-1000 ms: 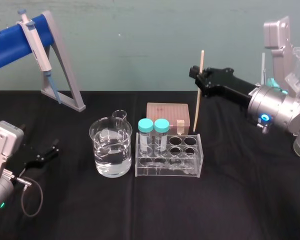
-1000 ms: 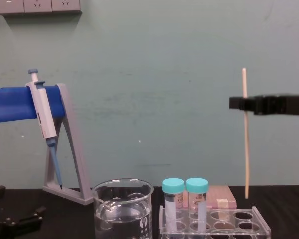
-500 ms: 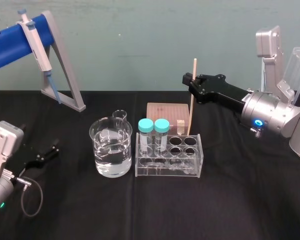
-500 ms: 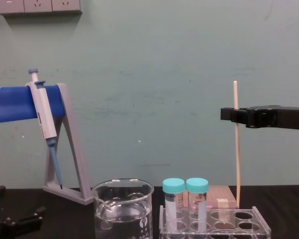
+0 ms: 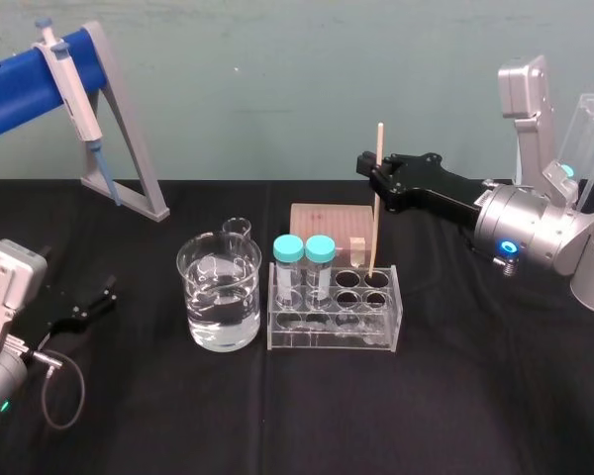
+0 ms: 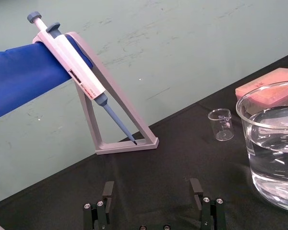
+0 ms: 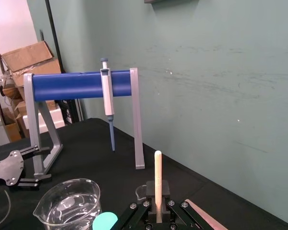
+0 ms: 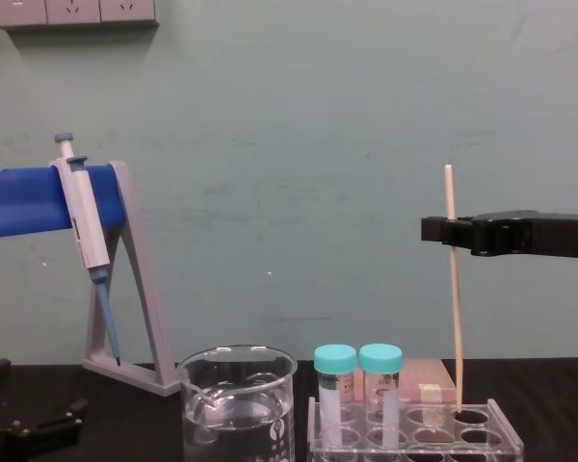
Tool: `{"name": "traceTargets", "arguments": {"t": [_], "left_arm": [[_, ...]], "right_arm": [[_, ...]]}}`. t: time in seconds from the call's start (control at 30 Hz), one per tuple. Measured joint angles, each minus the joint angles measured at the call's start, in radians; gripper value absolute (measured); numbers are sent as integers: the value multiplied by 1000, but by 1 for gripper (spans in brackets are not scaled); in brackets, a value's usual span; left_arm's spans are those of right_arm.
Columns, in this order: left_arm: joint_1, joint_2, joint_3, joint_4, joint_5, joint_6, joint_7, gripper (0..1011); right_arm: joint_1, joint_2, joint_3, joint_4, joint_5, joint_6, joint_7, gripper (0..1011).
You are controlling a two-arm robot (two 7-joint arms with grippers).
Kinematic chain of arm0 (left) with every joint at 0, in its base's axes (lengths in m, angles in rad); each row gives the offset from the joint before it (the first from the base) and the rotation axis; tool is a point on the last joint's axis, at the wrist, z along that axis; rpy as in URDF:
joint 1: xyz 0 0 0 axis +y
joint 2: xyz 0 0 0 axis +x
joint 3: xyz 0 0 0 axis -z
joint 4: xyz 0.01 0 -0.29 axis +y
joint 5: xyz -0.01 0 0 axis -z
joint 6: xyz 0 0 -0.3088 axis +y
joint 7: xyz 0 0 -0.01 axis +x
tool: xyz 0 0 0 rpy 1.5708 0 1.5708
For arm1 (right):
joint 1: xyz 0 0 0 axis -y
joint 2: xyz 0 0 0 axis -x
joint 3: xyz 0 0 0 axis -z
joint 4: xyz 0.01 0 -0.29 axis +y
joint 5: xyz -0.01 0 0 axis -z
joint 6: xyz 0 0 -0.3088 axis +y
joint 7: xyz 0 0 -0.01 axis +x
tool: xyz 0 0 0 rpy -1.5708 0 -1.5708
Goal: Hold the thermometer with one hand and immerse one end into the beaker, then reinsert it into the test tube rack.
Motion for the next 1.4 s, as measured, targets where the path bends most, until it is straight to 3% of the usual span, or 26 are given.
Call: {"name": "traceTargets", "arguments": {"t": [0.5, 1.03, 1.4], "left_arm": [[0, 0, 0, 0, 0, 0, 0, 1004], [0, 0, 0, 0, 0, 0, 0, 1004], [0, 0, 0, 0, 0, 0, 0, 1004]], "right_arm": [[-23, 2, -6, 16, -14, -16, -7, 47], [-13, -35, -5, 89, -35, -70, 13, 47], [-8, -49, -8, 111, -49, -75, 20, 48]]}}
